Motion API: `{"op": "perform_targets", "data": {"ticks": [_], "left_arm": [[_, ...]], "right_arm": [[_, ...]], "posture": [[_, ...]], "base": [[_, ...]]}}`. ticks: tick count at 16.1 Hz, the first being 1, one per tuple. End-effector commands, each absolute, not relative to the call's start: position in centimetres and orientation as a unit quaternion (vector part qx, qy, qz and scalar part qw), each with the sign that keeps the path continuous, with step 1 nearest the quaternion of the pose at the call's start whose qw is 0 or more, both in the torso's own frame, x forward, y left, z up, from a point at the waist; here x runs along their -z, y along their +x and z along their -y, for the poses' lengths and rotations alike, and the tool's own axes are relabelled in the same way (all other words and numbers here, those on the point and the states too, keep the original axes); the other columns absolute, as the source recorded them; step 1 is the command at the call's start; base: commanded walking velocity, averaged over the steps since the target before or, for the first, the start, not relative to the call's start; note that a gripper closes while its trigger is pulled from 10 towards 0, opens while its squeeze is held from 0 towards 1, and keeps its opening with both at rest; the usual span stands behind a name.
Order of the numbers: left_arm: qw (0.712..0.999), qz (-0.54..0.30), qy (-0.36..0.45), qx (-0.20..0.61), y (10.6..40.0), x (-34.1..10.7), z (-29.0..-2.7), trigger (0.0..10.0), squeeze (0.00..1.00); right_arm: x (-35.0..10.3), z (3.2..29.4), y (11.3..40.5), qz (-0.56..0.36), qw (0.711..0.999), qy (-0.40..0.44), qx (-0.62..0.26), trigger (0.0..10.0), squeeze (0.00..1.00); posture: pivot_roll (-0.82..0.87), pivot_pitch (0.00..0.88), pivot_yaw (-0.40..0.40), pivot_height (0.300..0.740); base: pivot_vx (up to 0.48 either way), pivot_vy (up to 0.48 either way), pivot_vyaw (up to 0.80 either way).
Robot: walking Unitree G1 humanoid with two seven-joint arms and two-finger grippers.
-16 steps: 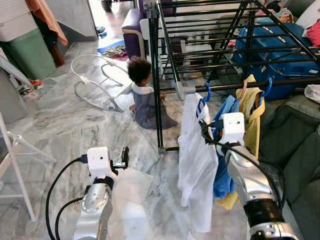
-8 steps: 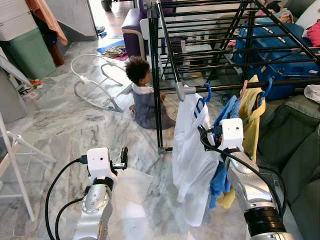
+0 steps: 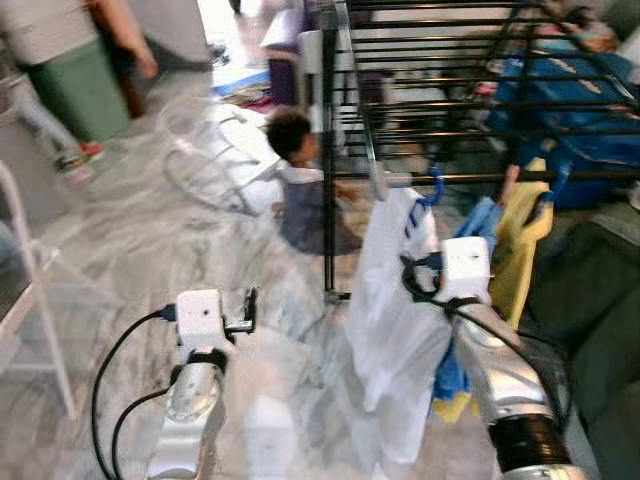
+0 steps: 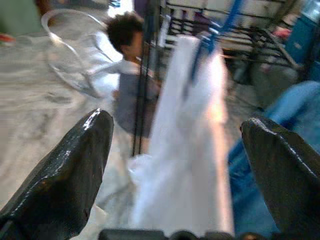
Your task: Hang hanger
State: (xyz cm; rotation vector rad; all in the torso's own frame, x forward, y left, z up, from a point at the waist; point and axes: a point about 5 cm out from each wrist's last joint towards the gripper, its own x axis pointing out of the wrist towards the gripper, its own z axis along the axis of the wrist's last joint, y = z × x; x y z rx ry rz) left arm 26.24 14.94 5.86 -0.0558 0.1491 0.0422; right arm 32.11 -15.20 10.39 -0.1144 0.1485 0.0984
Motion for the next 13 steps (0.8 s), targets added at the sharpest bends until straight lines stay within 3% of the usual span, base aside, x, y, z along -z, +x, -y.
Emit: {"op": "perform_targets", "data": {"ticks": [1,2,13], "left_arm": [[0.997,-0.071,-0.024,-0.022,26.32,-5.93,-14.87,10.0,0.0],[0.997,-0.071,-0.023,-0.022,26.33,-5.92,-14.85,10.0,0.0],[0.997,-0.07,-0.017,-0.02,26.55,-5.92,-14.44,10.0,0.0]], "right_arm": [[-11.01,15.54,32.12,-0.063,0.995,-0.06,-0.042,10.0,0.25],[-11.02,15.56,32.1,-0.063,0.995,-0.06,-0.041,10.0,0.0],[-11.19,15.77,32.05,-0.063,0.995,-0.065,-0.031,10.0,0.0]], "posture": [[-0.09,0.0,0.031,0.74],[-0.09,0.0,0.031,0.74],[-0.1,0.0,0.035,0.74]], "base": [[0.0,0.0,0.0],[0.0,0.0,0.0],[0.0,0.0,0.0]]}}
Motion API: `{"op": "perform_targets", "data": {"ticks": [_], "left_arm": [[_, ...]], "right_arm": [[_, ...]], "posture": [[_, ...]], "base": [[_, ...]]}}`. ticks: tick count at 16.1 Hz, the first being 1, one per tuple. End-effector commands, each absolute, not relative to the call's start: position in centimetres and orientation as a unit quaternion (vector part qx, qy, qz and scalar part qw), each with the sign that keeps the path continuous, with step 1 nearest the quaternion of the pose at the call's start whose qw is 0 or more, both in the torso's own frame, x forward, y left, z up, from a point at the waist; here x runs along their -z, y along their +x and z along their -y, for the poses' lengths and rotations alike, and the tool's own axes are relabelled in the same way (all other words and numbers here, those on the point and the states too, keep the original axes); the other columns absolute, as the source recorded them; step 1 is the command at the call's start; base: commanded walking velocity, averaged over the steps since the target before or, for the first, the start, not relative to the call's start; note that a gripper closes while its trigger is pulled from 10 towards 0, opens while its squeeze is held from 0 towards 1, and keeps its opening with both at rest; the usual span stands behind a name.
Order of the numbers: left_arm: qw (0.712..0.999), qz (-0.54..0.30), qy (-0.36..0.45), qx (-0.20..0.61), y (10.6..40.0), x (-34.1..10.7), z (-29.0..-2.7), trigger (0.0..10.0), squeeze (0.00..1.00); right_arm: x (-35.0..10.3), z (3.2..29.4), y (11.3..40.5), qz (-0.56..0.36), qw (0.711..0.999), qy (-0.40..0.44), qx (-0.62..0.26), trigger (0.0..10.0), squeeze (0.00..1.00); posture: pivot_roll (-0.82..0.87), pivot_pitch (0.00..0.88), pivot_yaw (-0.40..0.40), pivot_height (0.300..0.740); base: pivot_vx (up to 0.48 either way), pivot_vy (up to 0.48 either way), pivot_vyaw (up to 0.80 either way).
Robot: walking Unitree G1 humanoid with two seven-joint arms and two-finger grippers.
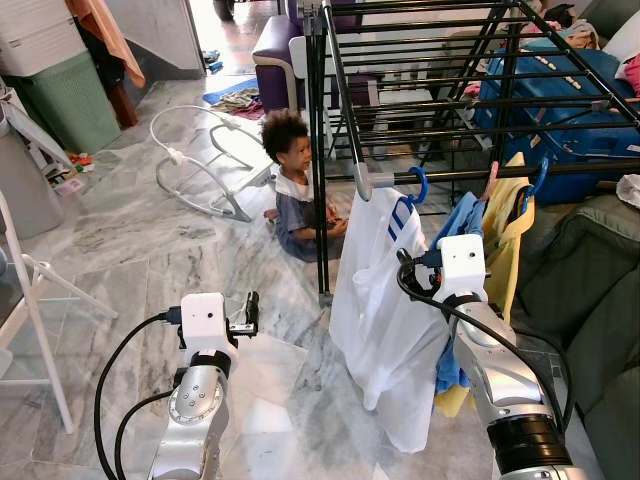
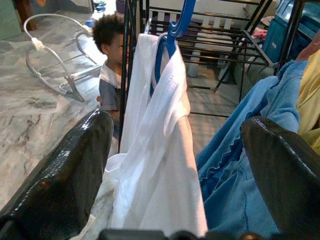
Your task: Hang hanger
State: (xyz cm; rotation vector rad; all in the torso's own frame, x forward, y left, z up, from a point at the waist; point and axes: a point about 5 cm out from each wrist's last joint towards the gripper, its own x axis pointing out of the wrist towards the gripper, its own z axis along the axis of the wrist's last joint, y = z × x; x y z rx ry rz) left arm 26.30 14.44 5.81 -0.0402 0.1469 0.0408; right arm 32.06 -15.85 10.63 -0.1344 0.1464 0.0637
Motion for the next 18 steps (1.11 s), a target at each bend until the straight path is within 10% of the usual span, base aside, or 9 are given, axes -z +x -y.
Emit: {"op": "perform_targets", "data": {"ticks": [1,18], "left_arm": [[0.997,-0.07,-0.017,-0.02,26.57,-5.92,-14.42,10.0,0.0],[0.997,-0.066,-0.022,-0.016,26.85,-6.03,-14.22,10.0,0.0]], "right_arm": [[-11.2,15.73,32.06,-0.063,0.995,-0.065,-0.031,10.0,0.0],[-11.41,15.85,32.44,-0.061,0.996,-0.063,-0.019,10.0,0.0]], "posture": [[-0.1,0.0,0.035,0.74],[-0.11,0.0,0.036,0.74]], "base": [[0.0,0.0,0.0],[-0.145,-0.071,0.0]]}}
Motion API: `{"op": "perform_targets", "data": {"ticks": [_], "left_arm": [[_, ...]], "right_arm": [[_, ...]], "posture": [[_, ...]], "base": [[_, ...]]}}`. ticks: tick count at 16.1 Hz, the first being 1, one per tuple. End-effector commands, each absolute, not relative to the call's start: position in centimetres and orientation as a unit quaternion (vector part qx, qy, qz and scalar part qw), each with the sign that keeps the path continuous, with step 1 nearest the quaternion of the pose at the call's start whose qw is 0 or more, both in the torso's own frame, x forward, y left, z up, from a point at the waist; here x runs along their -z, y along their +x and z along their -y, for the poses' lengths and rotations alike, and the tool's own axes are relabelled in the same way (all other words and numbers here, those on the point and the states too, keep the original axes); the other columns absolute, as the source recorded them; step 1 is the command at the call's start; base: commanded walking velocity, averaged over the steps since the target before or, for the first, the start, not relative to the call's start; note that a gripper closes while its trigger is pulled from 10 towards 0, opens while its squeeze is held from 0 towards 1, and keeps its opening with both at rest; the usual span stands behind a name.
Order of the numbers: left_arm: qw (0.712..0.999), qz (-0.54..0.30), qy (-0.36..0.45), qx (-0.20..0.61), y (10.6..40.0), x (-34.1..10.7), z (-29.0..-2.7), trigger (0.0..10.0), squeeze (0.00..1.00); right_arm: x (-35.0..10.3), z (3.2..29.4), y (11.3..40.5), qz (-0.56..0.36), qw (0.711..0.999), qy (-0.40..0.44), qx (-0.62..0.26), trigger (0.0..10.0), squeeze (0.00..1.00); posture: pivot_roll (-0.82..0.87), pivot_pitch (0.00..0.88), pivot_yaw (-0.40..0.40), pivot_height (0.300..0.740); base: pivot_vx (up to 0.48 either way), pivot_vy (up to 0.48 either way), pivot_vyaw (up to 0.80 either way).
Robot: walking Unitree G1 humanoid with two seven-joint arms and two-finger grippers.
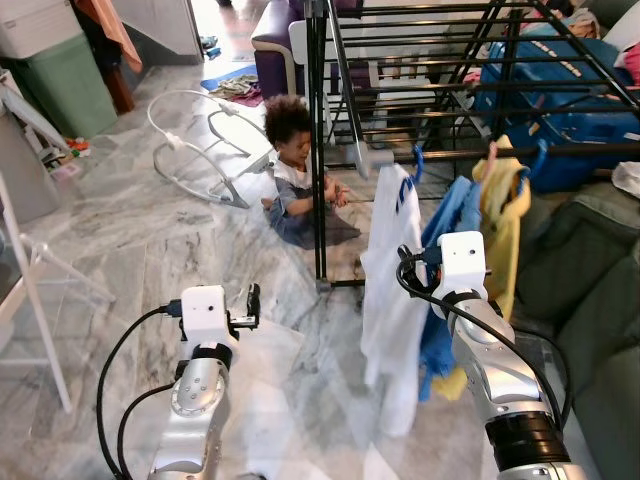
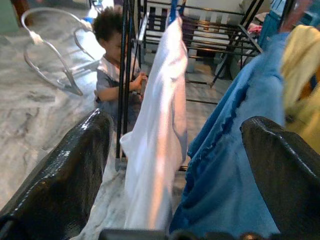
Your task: Hang hanger
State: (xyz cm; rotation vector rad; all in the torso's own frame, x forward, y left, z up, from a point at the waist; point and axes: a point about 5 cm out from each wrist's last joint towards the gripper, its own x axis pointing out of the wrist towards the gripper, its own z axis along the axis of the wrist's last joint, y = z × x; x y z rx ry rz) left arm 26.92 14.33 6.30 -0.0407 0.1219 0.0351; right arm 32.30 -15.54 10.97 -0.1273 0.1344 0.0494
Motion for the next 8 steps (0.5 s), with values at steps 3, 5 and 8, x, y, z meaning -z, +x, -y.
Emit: {"op": "perform_targets", "data": {"ticks": [3,5,8], "left_arm": [[0.998,-0.065,-0.021,-0.015,26.94,-6.09,-14.22,10.0,0.0],[0.998,-0.064,-0.022,-0.015,26.97,-6.1,-14.21,10.0,0.0],[0.998,-0.062,-0.02,-0.014,27.02,-6.12,-14.24,10.0,0.0]], "right_arm": [[-11.46,15.88,32.47,-0.06,0.996,-0.063,-0.017,10.0,0.0],[-11.5,16.0,32.46,-0.059,0.996,-0.064,-0.014,10.0,0.0],[-11.52,16.05,32.47,-0.059,0.996,-0.065,-0.012,10.0,0.0]], "posture": [[-0.11,0.0,0.036,0.74],[-0.11,0.0,0.036,0.74],[-0.11,0.0,0.04,0.74]], "base": [[-0.299,-0.244,0.0],[-0.296,-0.247,0.0],[-0.276,-0.165,0.0]]}}
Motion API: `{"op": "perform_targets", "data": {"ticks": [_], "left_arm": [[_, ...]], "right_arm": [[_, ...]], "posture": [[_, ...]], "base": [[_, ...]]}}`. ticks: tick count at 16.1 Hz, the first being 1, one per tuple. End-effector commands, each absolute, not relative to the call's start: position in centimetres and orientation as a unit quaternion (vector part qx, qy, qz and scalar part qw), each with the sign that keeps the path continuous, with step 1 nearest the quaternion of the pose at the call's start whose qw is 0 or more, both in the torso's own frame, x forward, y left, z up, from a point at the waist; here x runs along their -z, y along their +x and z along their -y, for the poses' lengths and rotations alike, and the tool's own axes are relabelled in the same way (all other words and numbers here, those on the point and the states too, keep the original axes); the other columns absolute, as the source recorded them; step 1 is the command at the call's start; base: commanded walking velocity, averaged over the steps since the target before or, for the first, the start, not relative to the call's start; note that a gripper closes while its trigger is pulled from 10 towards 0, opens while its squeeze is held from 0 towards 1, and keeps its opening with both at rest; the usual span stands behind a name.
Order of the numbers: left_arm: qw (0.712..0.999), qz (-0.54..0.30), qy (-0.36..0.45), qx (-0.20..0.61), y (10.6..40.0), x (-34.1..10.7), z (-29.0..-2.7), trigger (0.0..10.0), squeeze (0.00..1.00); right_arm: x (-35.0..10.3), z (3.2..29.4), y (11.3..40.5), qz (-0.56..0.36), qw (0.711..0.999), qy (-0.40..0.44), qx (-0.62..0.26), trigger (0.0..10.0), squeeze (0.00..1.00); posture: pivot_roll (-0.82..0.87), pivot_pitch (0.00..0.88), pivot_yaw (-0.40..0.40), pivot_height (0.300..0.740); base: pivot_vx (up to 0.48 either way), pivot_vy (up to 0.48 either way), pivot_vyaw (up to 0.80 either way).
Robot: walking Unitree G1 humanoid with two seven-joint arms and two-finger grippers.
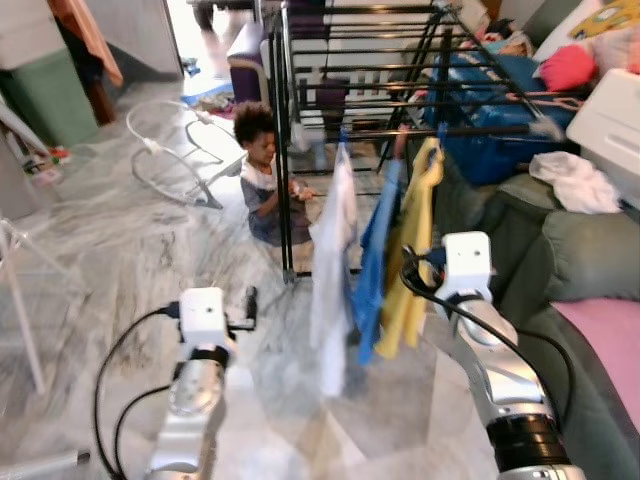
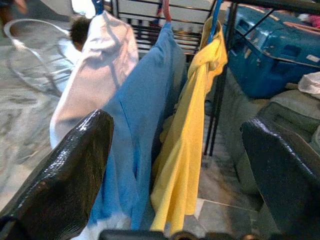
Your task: Hang hanger
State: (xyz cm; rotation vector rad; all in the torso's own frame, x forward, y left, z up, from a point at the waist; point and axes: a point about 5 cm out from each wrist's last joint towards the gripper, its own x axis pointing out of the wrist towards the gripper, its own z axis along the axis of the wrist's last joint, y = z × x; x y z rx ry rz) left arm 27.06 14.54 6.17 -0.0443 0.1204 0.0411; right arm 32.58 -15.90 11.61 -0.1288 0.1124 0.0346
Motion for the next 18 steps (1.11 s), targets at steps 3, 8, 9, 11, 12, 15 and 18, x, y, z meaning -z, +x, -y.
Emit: {"op": "perform_targets", "data": {"ticks": [3,8,9,11,12,15,18], "left_arm": [[0.998,-0.062,-0.024,-0.016,27.1,-6.0,-14.7,10.0,0.0],[0.998,-0.06,-0.03,-0.015,27.5,-6.1,-14.8,10.0,0.0],[0.998,-0.063,-0.027,-0.016,27.5,-6.0,-14.7,10.0,0.0],[0.997,-0.072,-0.023,-0.018,27.4,-5.5,-15.0,10.0,0.0],[0.997,-0.078,-0.02,-0.019,27.2,-5.1,-15.3,10.0,0.0],[0.994,-0.107,-0.004,-0.025,26.2,-3.7,-16.6,10.0,0.0],[0.99,-0.14,0.015,-0.018,24.5,-1.9,-17.3,10.0,0.0]], "right_arm": [[-11.5,16.1,32.5,-0.058,0.996,-0.065,-0.013,10.0,0.0],[-11.4,16.1,32.6,-0.06,0.996,-0.067,-0.013,10.0,0.0],[-11.1,16.1,32.5,-0.064,0.996,-0.065,-0.015,10.0,0.0],[-10.5,16.0,32.4,-0.077,0.996,-0.053,-0.016,10.0,0.0],[-10.2,16.1,32.3,-0.083,0.995,-0.048,-0.012,10.0,0.0],[-8.2,16.7,31.5,-0.114,0.993,-0.038,0.009,10.0,0.0],[-6.1,16.9,29.8,-0.146,0.988,-0.042,0.007,10.0,0.0]], "posture": [[-0.11,0.0,0.039,0.74],[-0.11,0.0,0.046,0.74],[-0.11,0.0,0.046,0.74],[-0.11,0.0,0.047,0.74],[-0.11,0.0,0.048,0.74],[-0.09,0.0,0.057,0.74],[-0.06,0.017,0.055,0.74]], "base": [[0.0,0.0,0.0],[0.0,0.0,0.0],[0.0,0.0,0.0],[0.0,0.0,0.0],[0.0,0.0,0.0],[0.0,0.0,0.0],[0.0,0.0,0.0]]}}
